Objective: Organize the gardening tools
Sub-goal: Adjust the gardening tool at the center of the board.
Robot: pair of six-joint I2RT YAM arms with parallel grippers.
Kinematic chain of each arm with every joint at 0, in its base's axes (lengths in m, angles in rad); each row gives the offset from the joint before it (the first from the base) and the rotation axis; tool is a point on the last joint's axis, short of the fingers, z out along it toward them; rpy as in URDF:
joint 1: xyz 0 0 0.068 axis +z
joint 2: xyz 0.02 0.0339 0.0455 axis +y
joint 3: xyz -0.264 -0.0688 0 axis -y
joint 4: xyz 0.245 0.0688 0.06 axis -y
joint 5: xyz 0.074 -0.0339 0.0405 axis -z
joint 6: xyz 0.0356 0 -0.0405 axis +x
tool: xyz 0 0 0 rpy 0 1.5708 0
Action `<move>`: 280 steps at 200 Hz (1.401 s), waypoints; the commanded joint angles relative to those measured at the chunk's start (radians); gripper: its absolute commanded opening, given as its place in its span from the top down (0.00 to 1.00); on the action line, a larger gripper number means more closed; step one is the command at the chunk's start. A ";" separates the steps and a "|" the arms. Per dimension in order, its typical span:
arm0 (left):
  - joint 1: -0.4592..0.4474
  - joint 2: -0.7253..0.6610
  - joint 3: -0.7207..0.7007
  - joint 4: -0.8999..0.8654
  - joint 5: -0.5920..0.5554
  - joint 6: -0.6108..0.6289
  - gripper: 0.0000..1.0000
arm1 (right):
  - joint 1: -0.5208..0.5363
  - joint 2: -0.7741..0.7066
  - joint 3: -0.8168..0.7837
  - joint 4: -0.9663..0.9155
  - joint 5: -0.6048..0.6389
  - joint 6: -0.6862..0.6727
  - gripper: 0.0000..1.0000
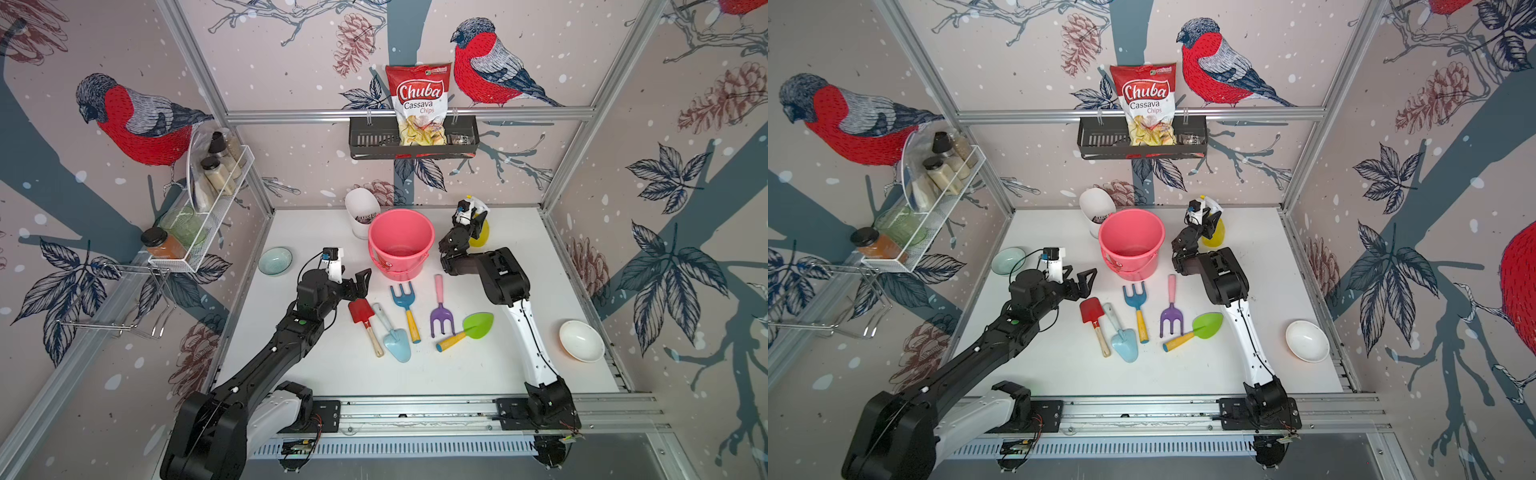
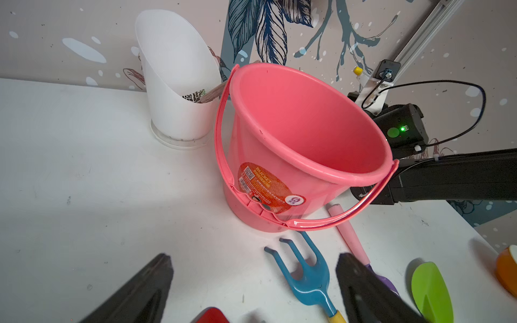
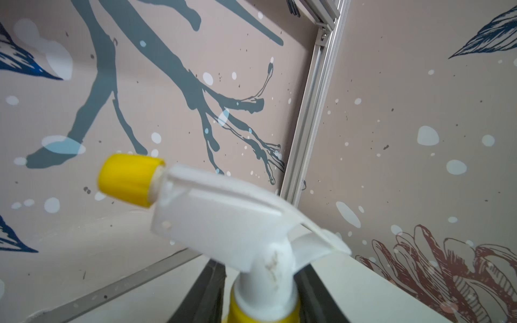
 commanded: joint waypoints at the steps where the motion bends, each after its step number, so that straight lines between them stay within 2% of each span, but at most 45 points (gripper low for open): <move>1: -0.006 -0.008 -0.003 0.054 -0.007 0.020 0.05 | 0.002 0.001 -0.009 0.034 0.042 -0.046 0.54; 41: -0.008 -0.017 -0.003 0.052 -0.011 0.023 0.05 | 0.004 -0.016 -0.039 0.037 0.050 -0.051 0.38; 110: -0.020 -0.034 -0.006 0.051 -0.021 0.026 0.05 | 0.004 -0.054 -0.095 0.059 0.060 -0.065 0.01; 150: -0.026 -0.042 -0.008 0.047 -0.029 0.028 0.04 | 0.010 -0.088 -0.166 0.079 0.074 -0.060 0.00; 209: -0.031 -0.045 -0.003 0.041 -0.041 0.027 0.04 | 0.051 -0.209 -0.330 0.219 0.068 -0.102 0.00; 258: -0.034 -0.053 0.000 0.025 -0.047 0.022 0.04 | 0.089 -0.316 -0.396 0.111 0.116 -0.074 0.00; 280: -0.036 -0.063 0.002 0.005 -0.051 0.017 0.04 | 0.114 -0.382 -0.445 0.001 0.158 -0.013 0.00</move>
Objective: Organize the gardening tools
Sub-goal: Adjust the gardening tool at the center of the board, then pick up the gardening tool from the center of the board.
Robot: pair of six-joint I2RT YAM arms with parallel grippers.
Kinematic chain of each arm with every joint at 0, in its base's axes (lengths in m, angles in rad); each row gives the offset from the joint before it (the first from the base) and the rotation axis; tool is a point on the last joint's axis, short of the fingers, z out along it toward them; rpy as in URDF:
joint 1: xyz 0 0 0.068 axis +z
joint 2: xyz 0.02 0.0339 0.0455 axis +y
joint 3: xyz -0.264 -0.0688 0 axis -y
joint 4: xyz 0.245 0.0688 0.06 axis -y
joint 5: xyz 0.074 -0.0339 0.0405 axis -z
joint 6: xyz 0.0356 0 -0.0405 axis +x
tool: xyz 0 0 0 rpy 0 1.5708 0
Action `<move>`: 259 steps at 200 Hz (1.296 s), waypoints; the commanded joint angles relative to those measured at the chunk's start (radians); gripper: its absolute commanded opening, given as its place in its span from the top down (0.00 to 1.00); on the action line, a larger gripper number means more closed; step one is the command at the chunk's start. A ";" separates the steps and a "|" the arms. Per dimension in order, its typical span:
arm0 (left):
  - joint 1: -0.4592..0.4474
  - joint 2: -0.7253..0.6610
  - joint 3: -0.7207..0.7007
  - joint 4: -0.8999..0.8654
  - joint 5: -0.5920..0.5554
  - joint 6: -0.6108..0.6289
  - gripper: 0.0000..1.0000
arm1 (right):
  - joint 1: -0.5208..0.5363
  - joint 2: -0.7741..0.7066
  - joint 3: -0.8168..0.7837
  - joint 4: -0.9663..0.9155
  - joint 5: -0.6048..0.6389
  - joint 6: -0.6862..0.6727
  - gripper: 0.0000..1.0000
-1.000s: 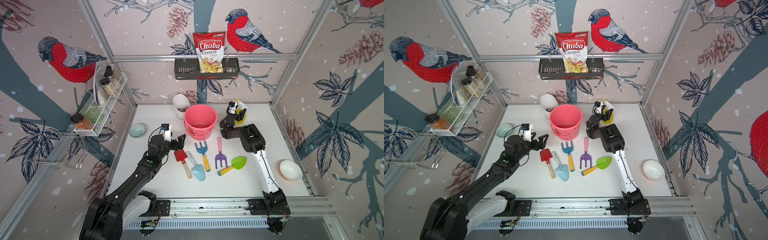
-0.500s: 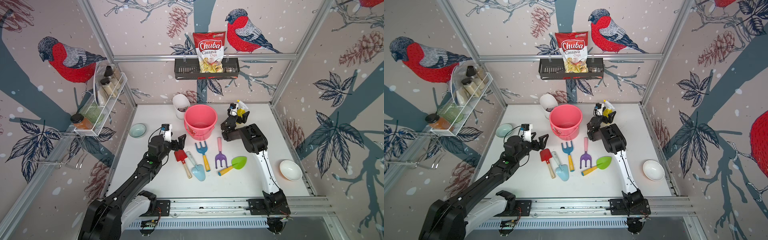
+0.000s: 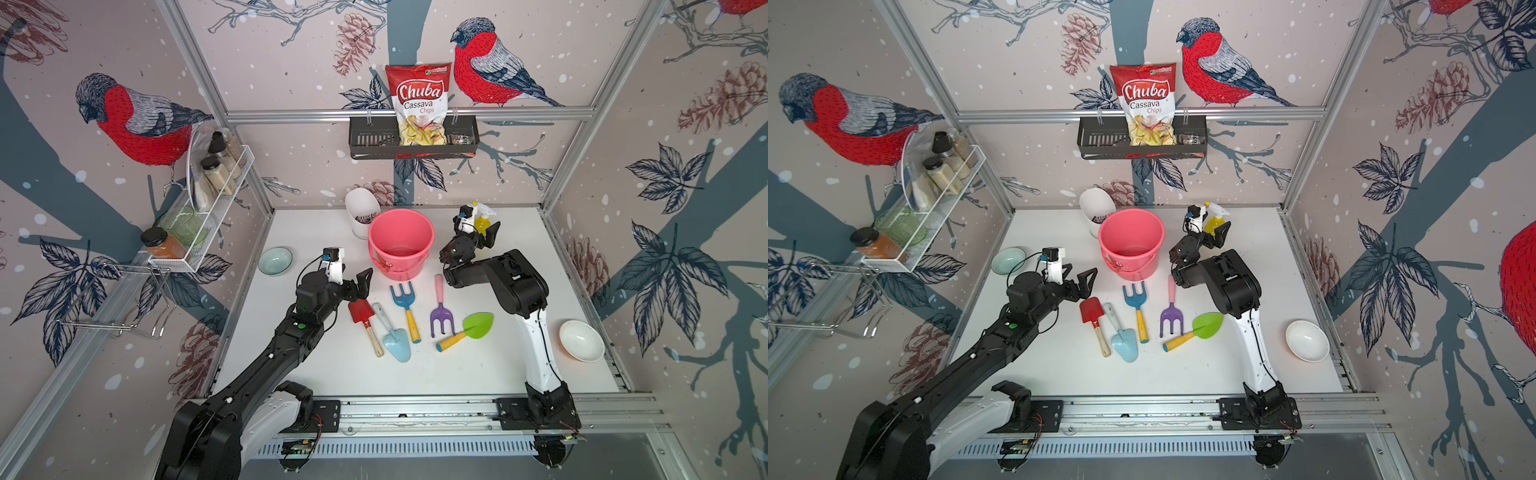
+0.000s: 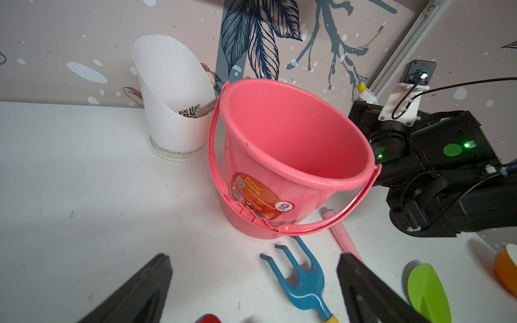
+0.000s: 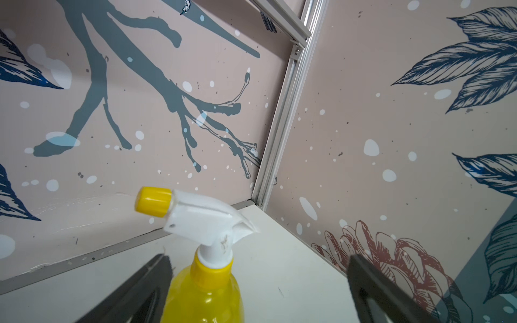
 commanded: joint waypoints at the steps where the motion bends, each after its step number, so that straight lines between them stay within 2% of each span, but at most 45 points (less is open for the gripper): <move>1: -0.003 -0.011 0.009 0.006 -0.014 -0.002 0.04 | 0.024 -0.062 -0.039 -0.079 0.061 0.063 0.00; 30: -0.004 -0.018 0.016 -0.026 -0.009 -0.005 0.04 | 0.076 -0.203 -0.138 -0.293 0.084 0.215 0.00; 45: -0.004 -0.017 0.023 -0.052 -0.006 -0.007 0.04 | 0.108 -0.295 -0.177 -0.470 0.083 0.346 0.00; 63: -0.004 -0.013 0.034 -0.090 -0.007 -0.007 0.04 | 0.134 -0.419 -0.182 -0.856 0.050 0.620 0.00; 76: -0.006 -0.009 0.043 -0.126 -0.010 -0.007 0.05 | 0.145 -0.510 -0.170 -1.154 -0.026 0.833 0.00; 88: -0.011 -0.005 0.057 -0.168 -0.022 -0.003 0.05 | 0.158 -0.578 -0.146 -1.390 -0.093 0.971 0.00; 116: -0.032 0.009 0.089 -0.265 -0.059 0.014 0.06 | 0.215 -0.689 -0.157 -1.617 -0.188 1.021 0.00; 138: -0.051 0.034 0.111 -0.325 -0.089 0.006 0.07 | 0.228 -0.770 -0.152 -1.815 -0.357 1.116 0.00; 182: -0.113 0.068 0.132 -0.439 -0.165 -0.102 0.12 | 0.230 -0.919 -0.225 -1.986 -0.637 1.243 0.00; 240: -0.282 0.128 0.175 -0.667 -0.280 -0.344 0.21 | 0.192 -1.044 -0.338 -2.034 -0.916 1.291 0.00; 259: -0.318 0.146 0.192 -0.731 -0.297 -0.434 0.28 | 0.163 -1.098 -0.365 -2.034 -0.977 1.305 0.00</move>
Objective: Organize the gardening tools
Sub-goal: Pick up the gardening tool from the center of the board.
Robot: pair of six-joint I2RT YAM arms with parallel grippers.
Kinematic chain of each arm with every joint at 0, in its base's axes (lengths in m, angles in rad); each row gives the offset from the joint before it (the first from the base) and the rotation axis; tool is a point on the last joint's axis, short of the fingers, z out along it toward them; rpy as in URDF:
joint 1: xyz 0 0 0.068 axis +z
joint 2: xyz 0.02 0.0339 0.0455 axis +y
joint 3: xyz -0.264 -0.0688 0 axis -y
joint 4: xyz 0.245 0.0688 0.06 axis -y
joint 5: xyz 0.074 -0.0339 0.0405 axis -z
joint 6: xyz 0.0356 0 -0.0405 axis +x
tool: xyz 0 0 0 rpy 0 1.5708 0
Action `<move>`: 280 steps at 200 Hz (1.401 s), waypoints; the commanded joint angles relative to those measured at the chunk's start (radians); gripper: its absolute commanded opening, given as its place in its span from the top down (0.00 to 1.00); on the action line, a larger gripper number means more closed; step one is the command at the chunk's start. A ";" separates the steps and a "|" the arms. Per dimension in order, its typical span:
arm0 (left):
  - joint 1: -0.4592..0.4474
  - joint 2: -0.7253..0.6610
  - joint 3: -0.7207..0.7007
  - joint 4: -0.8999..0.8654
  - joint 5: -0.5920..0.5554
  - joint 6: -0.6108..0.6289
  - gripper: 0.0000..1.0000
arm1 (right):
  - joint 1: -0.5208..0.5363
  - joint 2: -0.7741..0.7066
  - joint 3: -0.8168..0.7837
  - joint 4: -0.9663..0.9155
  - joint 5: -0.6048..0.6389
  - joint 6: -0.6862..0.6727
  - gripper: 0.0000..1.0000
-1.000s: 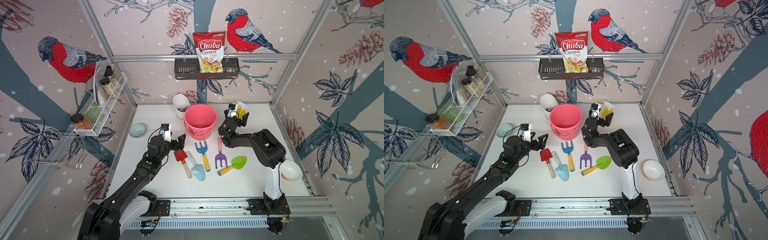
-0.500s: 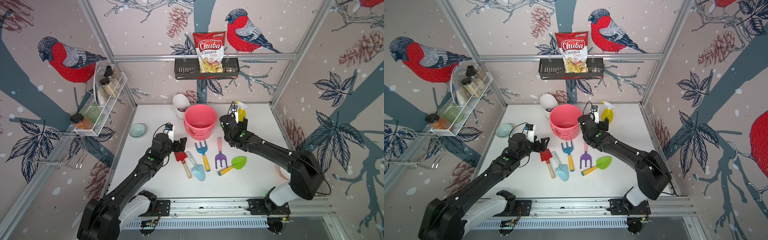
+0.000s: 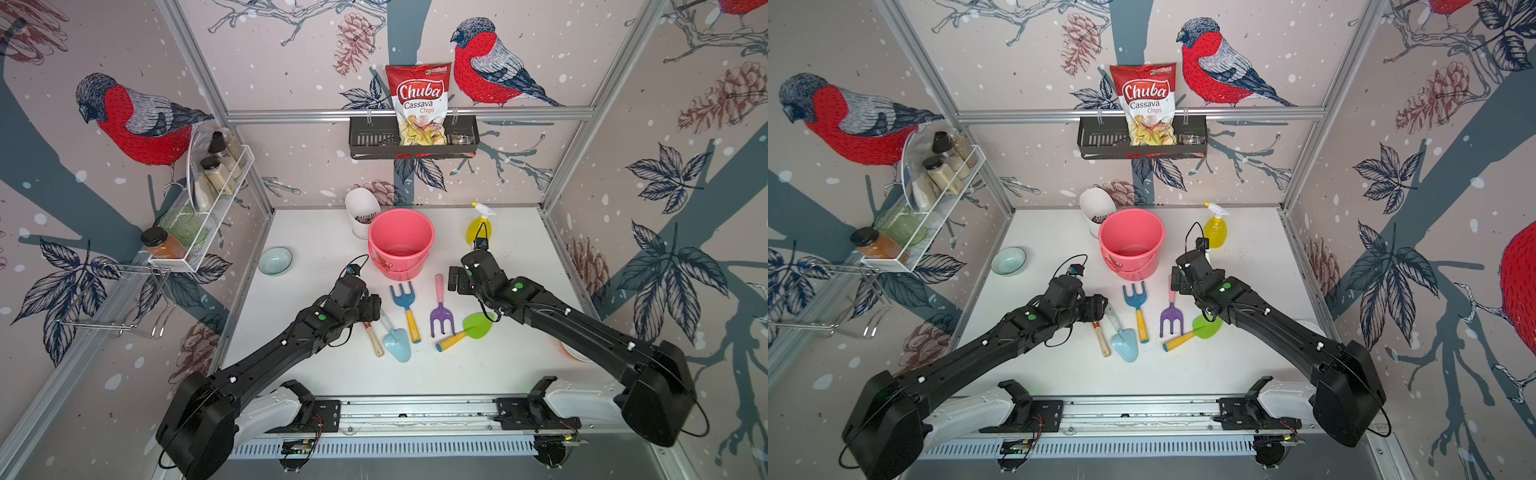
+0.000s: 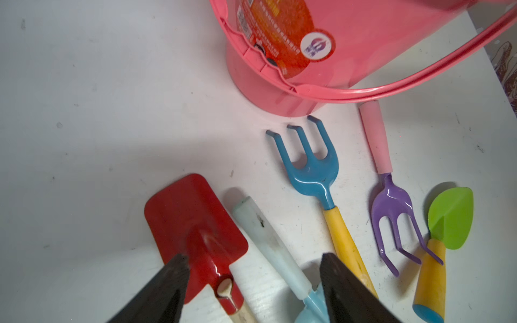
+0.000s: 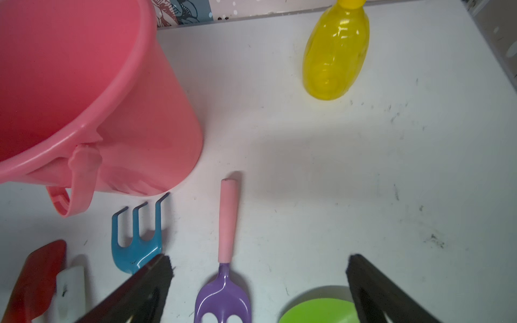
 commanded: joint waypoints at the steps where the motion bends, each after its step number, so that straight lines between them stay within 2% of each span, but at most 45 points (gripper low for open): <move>1: -0.037 0.016 0.021 -0.131 -0.059 -0.155 0.28 | -0.024 -0.047 -0.026 -0.019 -0.140 0.045 0.00; 43: -0.068 0.024 0.020 -0.221 -0.034 -0.286 0.40 | -0.052 -0.096 -0.052 -0.040 -0.182 0.045 0.00; 60: -0.068 0.043 0.007 -0.225 -0.021 -0.316 0.40 | -0.058 -0.105 -0.059 -0.041 -0.196 0.044 0.00; 86: -0.068 0.090 0.000 -0.188 0.035 -0.318 0.33 | -0.063 -0.110 -0.065 -0.042 -0.195 0.047 0.00; 103: -0.068 0.135 0.001 -0.173 0.061 -0.321 0.32 | -0.066 -0.114 -0.068 -0.040 -0.198 0.048 0.00; 130: -0.068 0.203 -0.002 -0.140 0.074 -0.326 0.33 | -0.072 -0.126 -0.077 -0.034 -0.193 0.048 0.00; 174: -0.067 0.261 -0.011 -0.114 0.068 -0.347 0.41 | -0.091 -0.150 -0.095 -0.033 -0.199 0.045 0.00; 197: -0.068 0.287 0.002 -0.111 0.062 -0.345 0.52 | -0.104 -0.159 -0.113 -0.025 -0.205 0.044 0.00; 248: -0.065 0.290 0.008 -0.127 0.036 -0.358 1.00 | -0.114 -0.149 -0.135 -0.010 -0.229 0.042 0.00; 280: -0.065 0.240 0.001 -0.163 -0.008 -0.388 1.00 | -0.114 -0.144 -0.141 0.000 -0.254 0.038 0.00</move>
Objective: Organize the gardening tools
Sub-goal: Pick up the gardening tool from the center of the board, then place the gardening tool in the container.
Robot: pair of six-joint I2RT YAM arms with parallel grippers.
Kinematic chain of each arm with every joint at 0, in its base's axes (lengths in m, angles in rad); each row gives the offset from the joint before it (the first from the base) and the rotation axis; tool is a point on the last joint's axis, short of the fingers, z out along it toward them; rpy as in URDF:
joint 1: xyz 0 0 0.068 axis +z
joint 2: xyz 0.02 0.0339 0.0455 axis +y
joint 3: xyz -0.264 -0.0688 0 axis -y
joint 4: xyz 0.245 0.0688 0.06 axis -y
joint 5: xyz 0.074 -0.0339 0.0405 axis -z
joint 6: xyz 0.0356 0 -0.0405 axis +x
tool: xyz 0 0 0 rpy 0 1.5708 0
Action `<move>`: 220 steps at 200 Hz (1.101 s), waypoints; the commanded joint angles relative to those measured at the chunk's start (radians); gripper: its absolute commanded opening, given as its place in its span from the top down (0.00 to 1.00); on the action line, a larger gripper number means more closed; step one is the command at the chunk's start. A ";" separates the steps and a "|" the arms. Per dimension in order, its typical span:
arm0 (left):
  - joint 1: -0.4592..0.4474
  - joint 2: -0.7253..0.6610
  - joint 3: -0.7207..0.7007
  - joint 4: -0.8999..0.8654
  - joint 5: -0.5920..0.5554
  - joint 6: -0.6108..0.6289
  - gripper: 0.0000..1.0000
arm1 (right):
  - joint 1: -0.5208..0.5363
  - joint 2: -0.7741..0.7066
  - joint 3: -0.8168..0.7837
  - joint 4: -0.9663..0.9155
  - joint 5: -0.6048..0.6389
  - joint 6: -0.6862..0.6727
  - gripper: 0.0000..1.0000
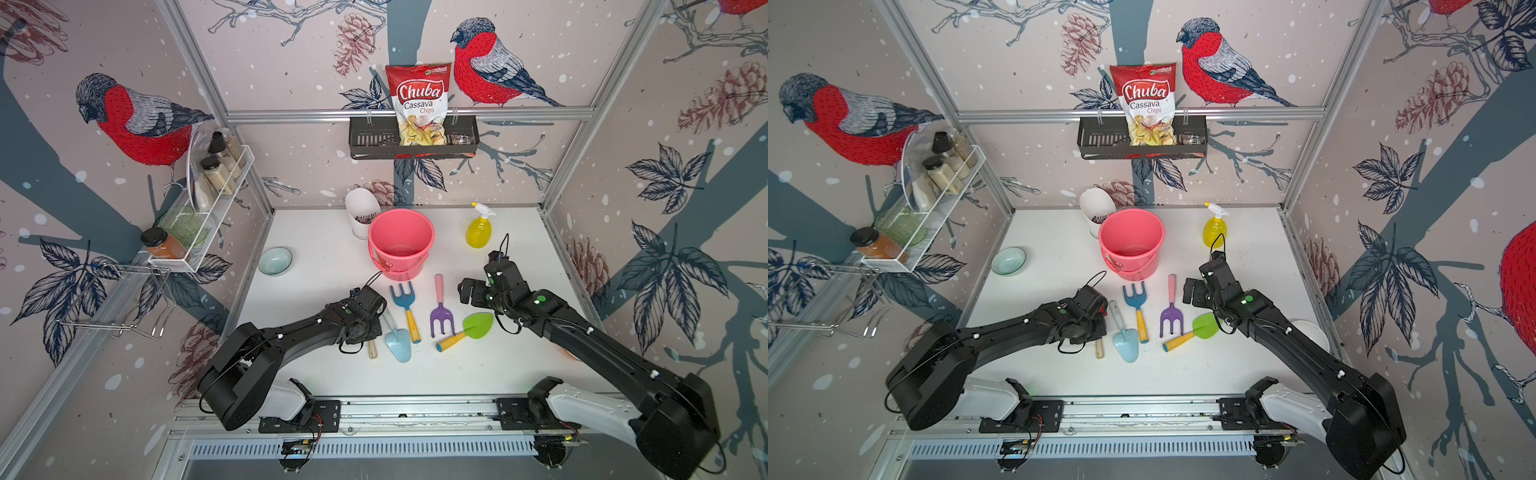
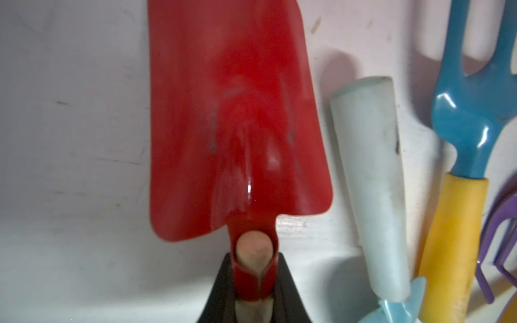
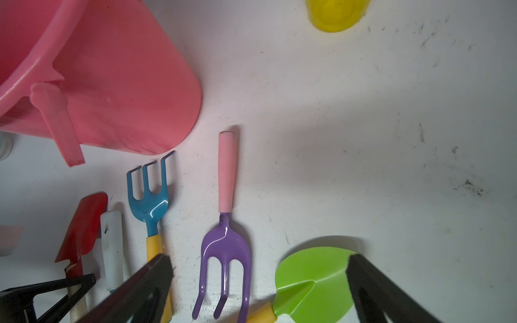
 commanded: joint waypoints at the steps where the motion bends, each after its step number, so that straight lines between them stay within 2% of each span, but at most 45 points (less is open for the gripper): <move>1: 0.000 -0.039 -0.005 -0.046 -0.058 -0.038 1.00 | 0.000 0.005 -0.005 0.030 -0.029 0.006 0.00; 52: -0.005 -0.289 -0.030 -0.085 -0.223 -0.065 1.00 | 0.054 -0.008 -0.007 0.073 -0.129 -0.049 0.00; 79: -0.019 -0.431 -0.032 -0.013 -0.304 0.039 1.00 | 0.090 -0.012 -0.008 0.093 -0.136 -0.053 0.00; 100: -0.019 -0.477 0.005 0.041 -0.363 0.157 1.00 | 0.095 -0.017 -0.018 0.108 -0.135 -0.048 0.00; 127: -0.019 -0.461 0.084 0.138 -0.415 0.320 1.00 | 0.099 -0.028 -0.032 0.125 -0.149 -0.042 0.00; 154: -0.019 -0.415 0.116 0.376 -0.429 0.488 1.00 | 0.102 -0.034 -0.043 0.137 -0.147 -0.036 0.00; 188: -0.019 -0.279 0.175 0.637 -0.408 0.660 1.00 | 0.102 -0.044 -0.052 0.146 -0.137 -0.033 0.00; 220: -0.015 -0.160 0.243 0.824 -0.375 0.770 1.00 | 0.102 -0.067 -0.067 0.153 -0.119 -0.024 0.00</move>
